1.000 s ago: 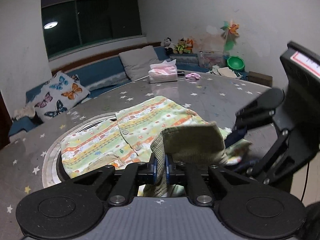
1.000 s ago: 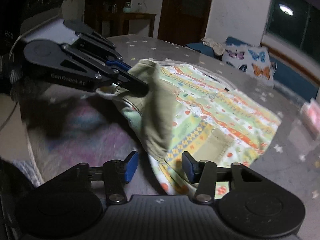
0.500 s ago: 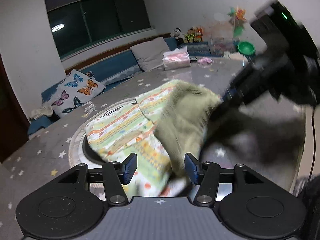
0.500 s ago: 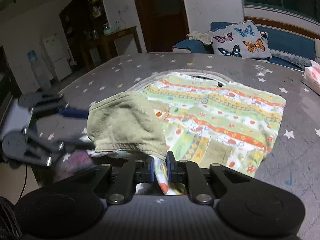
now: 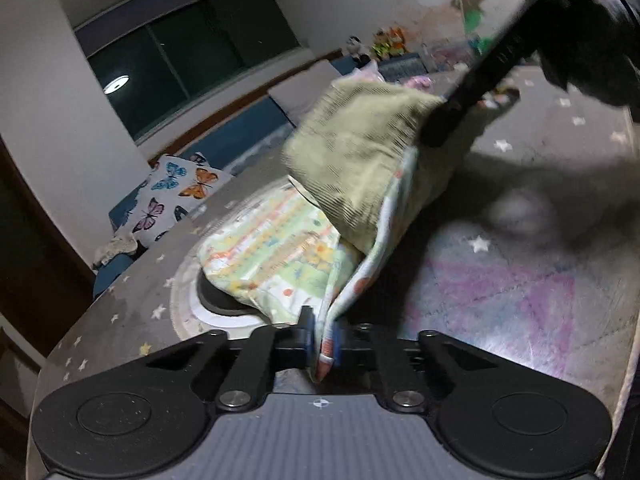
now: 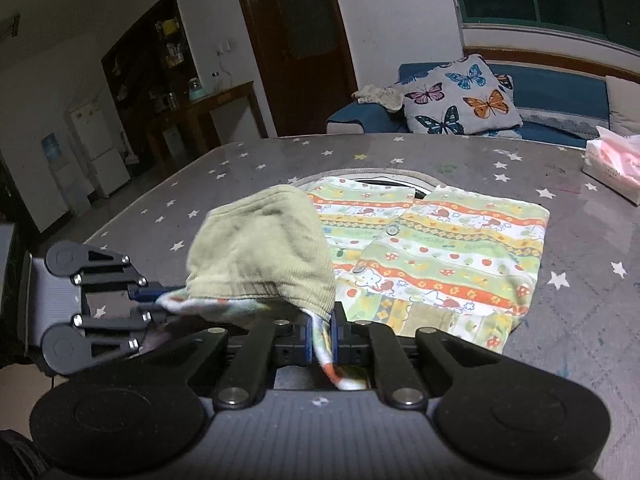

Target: Fold clothes

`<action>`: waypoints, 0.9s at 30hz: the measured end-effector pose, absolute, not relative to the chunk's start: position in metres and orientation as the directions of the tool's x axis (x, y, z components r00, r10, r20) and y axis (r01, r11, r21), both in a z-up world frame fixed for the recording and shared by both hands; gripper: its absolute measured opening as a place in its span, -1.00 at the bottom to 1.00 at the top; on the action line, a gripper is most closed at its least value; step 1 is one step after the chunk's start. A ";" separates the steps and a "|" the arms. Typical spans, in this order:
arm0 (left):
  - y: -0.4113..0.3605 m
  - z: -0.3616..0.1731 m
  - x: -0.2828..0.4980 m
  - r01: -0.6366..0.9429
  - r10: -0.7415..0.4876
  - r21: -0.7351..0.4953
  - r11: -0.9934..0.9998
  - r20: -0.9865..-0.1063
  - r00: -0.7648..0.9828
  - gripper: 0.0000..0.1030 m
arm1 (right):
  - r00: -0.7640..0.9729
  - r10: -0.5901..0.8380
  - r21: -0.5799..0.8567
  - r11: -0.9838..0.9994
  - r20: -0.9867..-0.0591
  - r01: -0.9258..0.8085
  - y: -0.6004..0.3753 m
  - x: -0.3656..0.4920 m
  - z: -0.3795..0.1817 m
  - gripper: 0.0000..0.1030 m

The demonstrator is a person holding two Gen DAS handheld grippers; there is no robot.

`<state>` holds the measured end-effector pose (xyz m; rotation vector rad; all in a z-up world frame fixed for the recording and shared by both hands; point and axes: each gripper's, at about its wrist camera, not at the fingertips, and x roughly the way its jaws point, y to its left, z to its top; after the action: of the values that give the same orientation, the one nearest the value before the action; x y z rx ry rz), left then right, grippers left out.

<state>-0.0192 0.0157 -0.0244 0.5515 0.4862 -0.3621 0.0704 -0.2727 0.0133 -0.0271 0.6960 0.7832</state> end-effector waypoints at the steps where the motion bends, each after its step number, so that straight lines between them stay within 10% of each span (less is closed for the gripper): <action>1: 0.017 -0.019 -0.024 0.455 -0.210 0.394 0.798 -0.526 0.824 -0.86 | 0.500 0.642 0.223 0.717 -0.581 -0.660 -0.274 0.067 0.015 -0.87; 11: 0.022 0.035 -0.052 0.527 -0.309 0.307 0.793 -0.543 0.781 -0.86 | 0.493 0.666 0.193 0.683 -0.560 -0.704 -0.295 0.032 0.048 -0.88; 27: 0.050 0.021 0.144 0.389 -0.222 0.128 0.912 -0.643 0.733 -0.86 | 0.507 0.574 0.122 0.730 -0.642 -0.672 -0.240 0.204 0.038 -0.90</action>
<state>0.1436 0.0503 0.0206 0.2627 0.6684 -0.3399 0.2044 -0.2397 0.0384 -0.1501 0.7153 0.7547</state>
